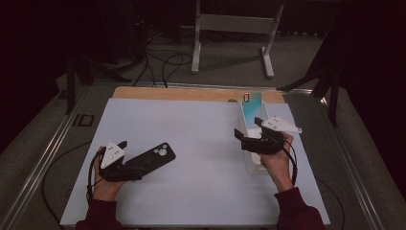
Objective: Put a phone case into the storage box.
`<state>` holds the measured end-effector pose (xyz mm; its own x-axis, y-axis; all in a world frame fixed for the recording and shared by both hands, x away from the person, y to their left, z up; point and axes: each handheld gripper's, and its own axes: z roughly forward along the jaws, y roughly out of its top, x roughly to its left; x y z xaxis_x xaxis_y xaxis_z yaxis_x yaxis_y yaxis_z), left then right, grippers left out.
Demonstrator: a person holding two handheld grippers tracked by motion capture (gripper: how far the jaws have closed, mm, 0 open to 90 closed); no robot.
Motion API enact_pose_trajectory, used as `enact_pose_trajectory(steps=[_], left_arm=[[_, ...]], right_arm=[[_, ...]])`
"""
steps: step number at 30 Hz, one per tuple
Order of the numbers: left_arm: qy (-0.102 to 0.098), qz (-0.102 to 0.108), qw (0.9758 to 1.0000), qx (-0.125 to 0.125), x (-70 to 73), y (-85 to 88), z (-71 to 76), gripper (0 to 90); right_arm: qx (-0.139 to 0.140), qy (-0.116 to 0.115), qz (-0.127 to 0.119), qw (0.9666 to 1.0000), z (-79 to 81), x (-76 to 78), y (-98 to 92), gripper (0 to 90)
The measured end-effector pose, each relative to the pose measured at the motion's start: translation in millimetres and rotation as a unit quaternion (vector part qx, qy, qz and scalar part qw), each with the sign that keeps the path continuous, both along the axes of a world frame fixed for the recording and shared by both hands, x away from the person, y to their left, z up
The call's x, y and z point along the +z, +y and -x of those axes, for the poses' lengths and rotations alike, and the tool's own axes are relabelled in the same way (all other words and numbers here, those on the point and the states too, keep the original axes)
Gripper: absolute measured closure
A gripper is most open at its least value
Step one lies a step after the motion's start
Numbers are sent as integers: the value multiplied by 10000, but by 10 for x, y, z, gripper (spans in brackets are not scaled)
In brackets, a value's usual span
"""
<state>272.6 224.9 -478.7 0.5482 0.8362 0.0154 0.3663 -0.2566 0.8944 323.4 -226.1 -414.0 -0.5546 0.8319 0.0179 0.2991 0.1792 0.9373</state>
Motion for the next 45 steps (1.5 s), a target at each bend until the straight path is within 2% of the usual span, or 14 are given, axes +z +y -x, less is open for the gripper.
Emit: enact_pose_trajectory(steps=[4,6,9,13,15,18,21,24,28,29,31,34,41,45], left_arm=[[103,-10,9999,136,-12,50,-48,62],[119,1,9995,309,-17,77,-70,103],[168,-27,9979,623,-42,131,-117,207],[373,-100,9959,816,-128,220,-188,537],[494,-137,9953,820,-180,251,-227,697],[660,-151,9944,816,-236,274,-284,888],[825,-196,9931,810,-296,280,-332,900],[1014,-349,9908,830,-373,288,-364,900],[1280,-464,9868,882,-484,307,-378,900],[1399,-520,9848,887,-525,304,-367,900],[1485,-584,9831,902,-551,305,-350,900],[1516,-578,9832,832,-545,282,-297,900],[1555,-672,9850,331,-523,82,-197,900],[1563,-683,9850,256,-518,44,-182,900]], right_arm=[[-25,-106,35,9999,124,-23,-16,115],[-41,-227,-87,9997,197,-29,-38,122],[-33,-242,-137,9996,263,-47,-52,122],[-69,-258,-185,9995,333,-86,-71,124],[-81,-258,-231,9994,352,-108,-84,124],[-110,-247,-279,9992,373,-138,-96,125],[-105,-226,-295,9993,392,-163,-104,124],[-125,-240,-299,9992,413,-175,-113,124],[-136,-257,-293,9991,435,-169,-134,124],[-140,-261,-309,9991,439,-168,-137,124],[-160,-283,-301,9990,445,-170,-150,124],[-175,-286,-312,9990,448,-169,-160,124],[-168,-266,-355,9989,452,-174,-148,124],[-153,-270,-363,9989,452,-183,-154,124]])
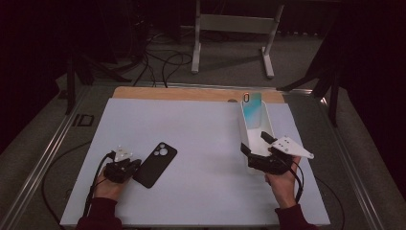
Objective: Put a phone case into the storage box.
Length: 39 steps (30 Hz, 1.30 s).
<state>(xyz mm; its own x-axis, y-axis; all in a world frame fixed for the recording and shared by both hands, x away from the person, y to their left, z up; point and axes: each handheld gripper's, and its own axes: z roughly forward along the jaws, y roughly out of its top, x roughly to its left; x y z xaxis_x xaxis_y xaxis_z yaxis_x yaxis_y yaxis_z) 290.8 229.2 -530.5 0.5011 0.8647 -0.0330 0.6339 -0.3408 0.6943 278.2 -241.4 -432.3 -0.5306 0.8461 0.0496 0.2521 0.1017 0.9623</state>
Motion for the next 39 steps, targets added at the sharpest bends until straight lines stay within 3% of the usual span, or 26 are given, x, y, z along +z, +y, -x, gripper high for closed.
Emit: enact_pose_trajectory(steps=[4,8,10,15,17,19,23,27,29,30,37,39], left_arm=[[-138,97,9999,38,41,18,8,892],[-489,451,9977,-94,159,31,60,800],[-695,720,9947,-217,240,36,101,749],[-1346,1227,9826,-357,437,55,239,512],[-1500,1287,9796,-354,500,67,290,452],[-1667,1200,9783,-272,554,71,340,354],[-1773,1049,9785,-92,634,98,405,157],[-1761,1004,9792,-46,664,118,424,40],[-1720,959,9804,-4,677,124,422,40],[-1722,948,9805,2,678,123,421,8],[-1788,926,9795,39,720,109,433,0],[-1762,905,9802,-1,730,105,431,0]], right_arm=[[-3,-12,24,10000,7,-9,-9,125],[30,-55,60,10000,14,-26,-19,125],[47,-49,53,10000,18,-32,-23,125],[116,-85,36,9999,44,-44,-44,125],[149,-93,35,9998,61,-53,-60,125],[157,-106,39,9998,81,-66,-82,126],[224,-154,-2,9996,129,-97,-149,129],[218,-179,-5,9996,182,-118,-196,126],[183,-167,-36,9997,200,-124,-211,124],[83,-65,-114,9999,248,-149,-262,109],[112,-30,-83,9999,300,-210,-318,82],[116,-27,-79,9999,310,-224,-325,81]])
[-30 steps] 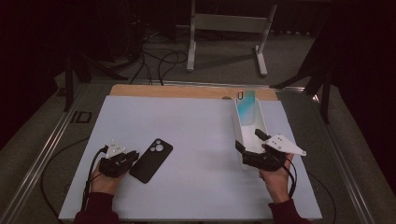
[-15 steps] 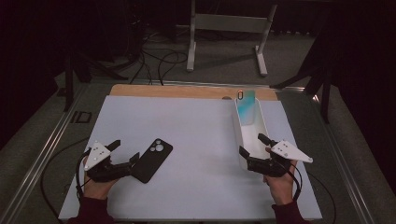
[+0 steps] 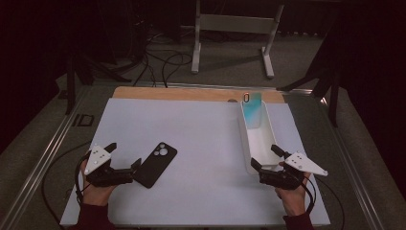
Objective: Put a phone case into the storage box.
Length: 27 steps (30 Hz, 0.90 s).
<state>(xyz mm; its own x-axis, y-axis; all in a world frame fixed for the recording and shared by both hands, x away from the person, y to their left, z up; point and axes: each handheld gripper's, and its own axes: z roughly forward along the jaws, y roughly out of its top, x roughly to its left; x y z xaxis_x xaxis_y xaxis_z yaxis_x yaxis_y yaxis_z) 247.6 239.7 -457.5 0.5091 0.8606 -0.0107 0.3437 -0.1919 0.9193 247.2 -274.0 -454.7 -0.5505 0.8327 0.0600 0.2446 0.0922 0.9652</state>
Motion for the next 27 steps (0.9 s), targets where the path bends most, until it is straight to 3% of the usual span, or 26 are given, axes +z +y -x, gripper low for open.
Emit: enact_pose_trajectory(steps=[5,10,14,19,27], left_arm=[[359,-167,9991,-165,-20,-59,-49,0],[594,-405,9973,-168,-81,-141,-105,0],[952,-669,9932,-94,-156,-227,-163,0],[1136,-833,9899,-129,-237,-322,-207,0],[1772,-1132,9774,-206,-467,-539,-326,0]], right_arm=[[-7,7,59,10000,8,-20,7,82],[7,57,91,9999,10,-26,24,82],[11,68,91,9999,10,-27,33,82],[4,70,109,9999,4,-29,33,82],[-47,87,90,9999,3,-17,26,83]])
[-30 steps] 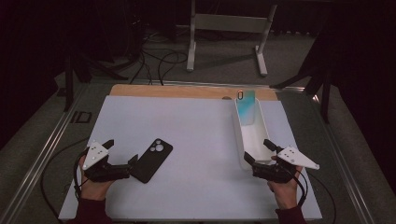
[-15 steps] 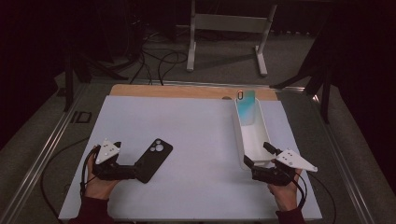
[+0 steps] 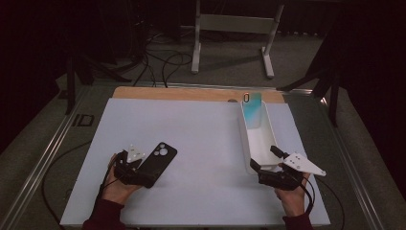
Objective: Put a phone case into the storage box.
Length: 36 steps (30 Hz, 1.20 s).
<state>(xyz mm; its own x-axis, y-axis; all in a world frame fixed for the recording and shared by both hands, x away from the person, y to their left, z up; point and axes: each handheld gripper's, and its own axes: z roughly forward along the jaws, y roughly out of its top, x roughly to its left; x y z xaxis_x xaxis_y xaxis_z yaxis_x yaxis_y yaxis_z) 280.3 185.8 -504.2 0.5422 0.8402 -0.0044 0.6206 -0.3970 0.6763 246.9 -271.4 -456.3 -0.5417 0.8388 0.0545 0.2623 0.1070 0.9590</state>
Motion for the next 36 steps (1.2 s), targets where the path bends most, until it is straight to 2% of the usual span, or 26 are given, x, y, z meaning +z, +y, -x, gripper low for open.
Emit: enact_pose_trajectory(steps=[8,14,16,22,25,28,34,36], left_arm=[[421,-290,9987,-49,-160,-76,-91,0],[647,-379,9972,-20,-242,-68,-138,0],[649,-320,9974,-16,-249,-54,-142,0],[723,-390,9966,-31,-244,-58,-151,16],[757,-421,9962,-25,-223,-57,-153,56],[733,-412,9965,-26,-205,-35,-151,128],[695,-436,9966,-60,-192,-42,-146,151],[627,-454,9970,-58,-179,-49,-142,156]], right_arm=[[-41,-22,-48,10000,-5,18,-20,84],[-53,-41,-49,10000,-6,21,-27,84],[-45,-51,-50,10000,-4,26,-23,84],[-36,-43,-52,10000,-6,24,-12,85],[-16,-45,-41,10000,-8,23,6,87],[0,-33,-25,10000,-10,27,18,88],[3,5,-40,10000,-17,33,18,90],[-14,17,-39,10000,-22,39,10,90]])
